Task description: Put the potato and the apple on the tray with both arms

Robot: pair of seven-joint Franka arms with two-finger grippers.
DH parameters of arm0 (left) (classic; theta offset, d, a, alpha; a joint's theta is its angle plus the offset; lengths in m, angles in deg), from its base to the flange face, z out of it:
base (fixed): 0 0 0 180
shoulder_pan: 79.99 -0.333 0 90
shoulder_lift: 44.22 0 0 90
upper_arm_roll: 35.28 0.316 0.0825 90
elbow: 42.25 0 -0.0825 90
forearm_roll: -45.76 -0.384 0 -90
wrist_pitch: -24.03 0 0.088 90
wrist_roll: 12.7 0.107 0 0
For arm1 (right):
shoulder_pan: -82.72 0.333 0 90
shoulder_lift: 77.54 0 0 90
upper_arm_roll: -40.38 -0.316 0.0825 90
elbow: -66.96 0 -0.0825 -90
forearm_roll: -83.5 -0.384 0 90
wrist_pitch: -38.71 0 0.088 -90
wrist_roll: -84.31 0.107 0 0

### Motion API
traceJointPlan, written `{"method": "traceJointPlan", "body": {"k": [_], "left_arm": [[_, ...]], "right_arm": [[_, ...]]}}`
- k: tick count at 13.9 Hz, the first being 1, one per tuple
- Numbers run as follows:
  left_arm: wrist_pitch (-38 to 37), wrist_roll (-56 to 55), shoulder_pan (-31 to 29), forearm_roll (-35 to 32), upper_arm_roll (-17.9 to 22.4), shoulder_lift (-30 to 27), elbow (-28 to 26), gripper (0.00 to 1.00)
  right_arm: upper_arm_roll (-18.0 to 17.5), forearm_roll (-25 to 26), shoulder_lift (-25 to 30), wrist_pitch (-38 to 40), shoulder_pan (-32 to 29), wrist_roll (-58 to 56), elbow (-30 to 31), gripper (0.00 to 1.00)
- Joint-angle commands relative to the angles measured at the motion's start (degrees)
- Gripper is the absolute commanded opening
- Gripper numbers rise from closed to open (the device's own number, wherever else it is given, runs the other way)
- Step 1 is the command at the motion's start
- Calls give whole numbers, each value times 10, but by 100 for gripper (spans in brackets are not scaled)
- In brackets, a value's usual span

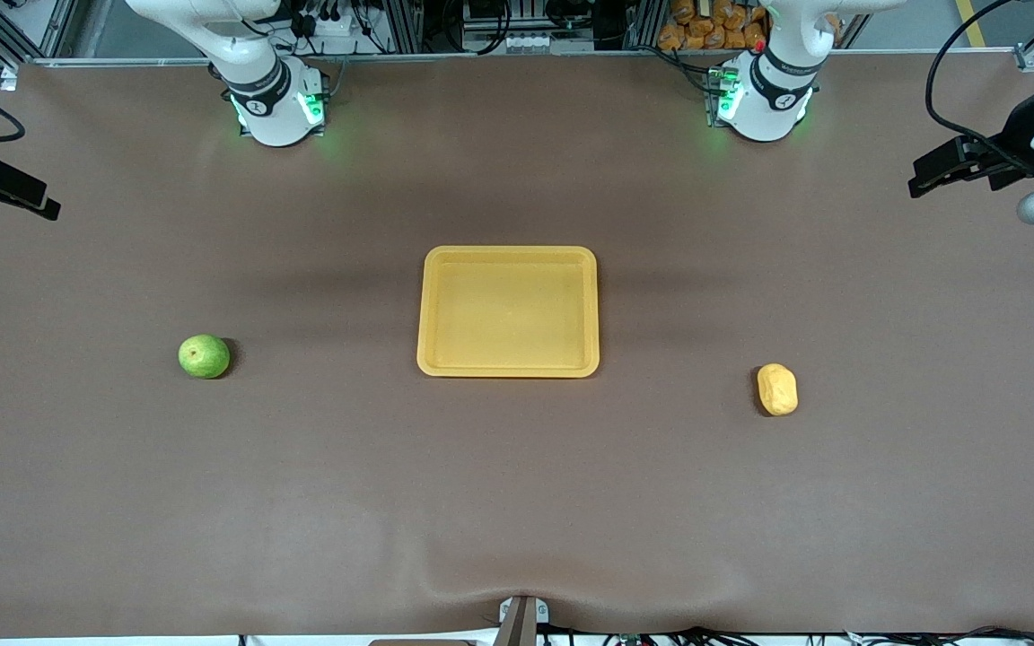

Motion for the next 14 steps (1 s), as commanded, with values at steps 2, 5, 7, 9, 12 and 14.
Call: {"method": "traceJointPlan", "body": {"k": [2, 5, 7, 9, 12, 14], "left_arm": [[22, 1, 0, -9, 4, -1, -24, 100], [50, 1, -3, -9, 3, -4, -49, 100], [73, 1, -4, -9, 4, -4, -67, 100], [100, 1, -4, -9, 4, -4, -87, 100], [135, -4, -4, -9, 5, -1, -111, 100], [167, -11, -4, -9, 5, 0, -133, 100]], "right_arm": [[1, 10, -5, 9, 3, 7, -14, 100], [1, 10, -5, 10, 3, 7, -14, 100], [1, 11, -5, 10, 2, 7, -16, 100], [1, 11, -5, 9, 2, 7, -16, 100], [2, 11, -5, 10, 1, 7, -16, 100], [2, 11, -5, 10, 1, 7, -16, 100]]}}
